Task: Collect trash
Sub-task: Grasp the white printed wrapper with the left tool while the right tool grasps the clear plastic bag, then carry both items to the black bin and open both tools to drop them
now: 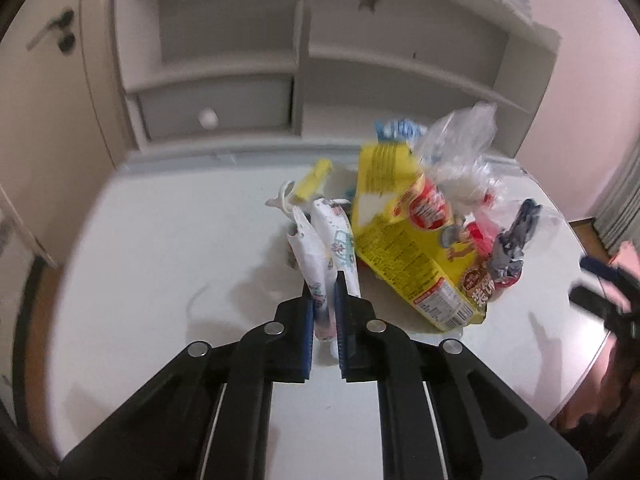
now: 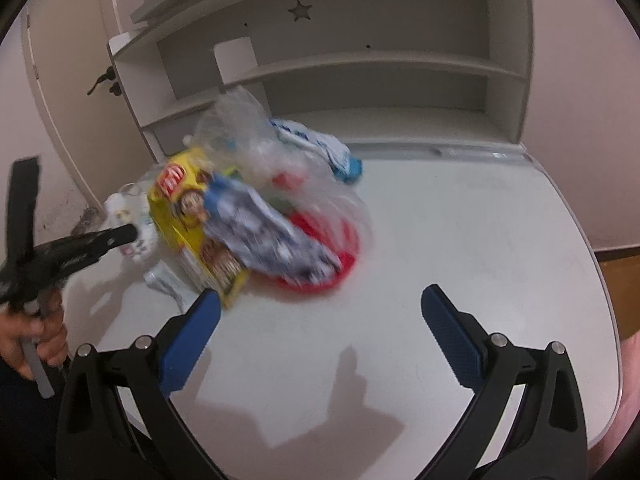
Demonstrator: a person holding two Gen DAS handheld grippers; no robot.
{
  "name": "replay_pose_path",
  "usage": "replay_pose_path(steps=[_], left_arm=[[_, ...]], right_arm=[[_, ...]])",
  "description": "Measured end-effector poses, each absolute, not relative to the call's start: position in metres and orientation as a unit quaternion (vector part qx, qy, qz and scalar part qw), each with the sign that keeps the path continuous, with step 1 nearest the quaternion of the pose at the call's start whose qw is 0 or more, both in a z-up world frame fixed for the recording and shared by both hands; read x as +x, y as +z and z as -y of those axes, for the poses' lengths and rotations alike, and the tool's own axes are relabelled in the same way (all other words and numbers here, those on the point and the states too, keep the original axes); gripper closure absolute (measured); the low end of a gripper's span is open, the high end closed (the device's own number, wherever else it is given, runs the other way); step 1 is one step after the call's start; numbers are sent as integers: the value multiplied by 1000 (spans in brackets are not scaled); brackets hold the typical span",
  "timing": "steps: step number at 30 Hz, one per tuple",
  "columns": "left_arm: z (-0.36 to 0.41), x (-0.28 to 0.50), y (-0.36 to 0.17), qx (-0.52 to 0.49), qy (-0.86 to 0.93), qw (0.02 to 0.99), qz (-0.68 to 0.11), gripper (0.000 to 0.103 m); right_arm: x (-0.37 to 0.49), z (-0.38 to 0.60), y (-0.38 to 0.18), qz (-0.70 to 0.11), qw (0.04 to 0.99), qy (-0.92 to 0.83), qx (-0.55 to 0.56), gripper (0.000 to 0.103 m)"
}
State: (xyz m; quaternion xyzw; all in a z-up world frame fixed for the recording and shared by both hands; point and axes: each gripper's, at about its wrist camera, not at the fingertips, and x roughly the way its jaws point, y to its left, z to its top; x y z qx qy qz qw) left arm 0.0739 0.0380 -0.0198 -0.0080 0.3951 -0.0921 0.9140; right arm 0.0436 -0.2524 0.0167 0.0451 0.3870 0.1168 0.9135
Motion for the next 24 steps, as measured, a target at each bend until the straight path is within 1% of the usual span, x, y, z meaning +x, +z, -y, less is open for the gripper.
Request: replay_pose_path(steps=[3, 6, 8, 10, 12, 13, 15, 16, 18, 20, 24], left_arm=[[-57, 62, -5, -20, -83, 922, -377, 95], [-68, 58, -2, -33, -78, 923, -374, 94], [-70, 58, -3, -37, -77, 923, -375, 94], [-73, 59, -4, -36, -78, 922, -377, 94], [-70, 60, -4, -35, -83, 921, -379, 94], [-72, 55, -3, -35, -86, 921, -379, 94], [-70, 54, -2, -33, -90, 920, -380, 94], [-69, 52, -2, -32, -91, 920, -379, 94], [-65, 49, 1, -26, -93, 922, -376, 94], [-62, 49, 3, -22, -95, 922, -375, 94], [-48, 47, 16, -13, -101, 925, -365, 94]], right_arm=[[67, 239, 39, -372, 920, 125, 25, 6], [100, 221, 49, -386, 911, 145, -1, 6], [134, 210, 43, -426, 889, 166, -11, 6], [166, 208, 30, -471, 865, 176, 3, 6], [184, 210, 17, -500, 847, 177, 21, 11], [193, 210, 8, -519, 834, 183, 32, 16], [198, 210, -1, -536, 820, 193, 46, 43], [197, 214, -2, -539, 815, 200, 66, 66], [190, 219, 8, -518, 826, 207, 82, 68], [177, 231, 32, -479, 849, 202, 90, 70], [143, 263, 75, -412, 883, 193, 115, 70]])
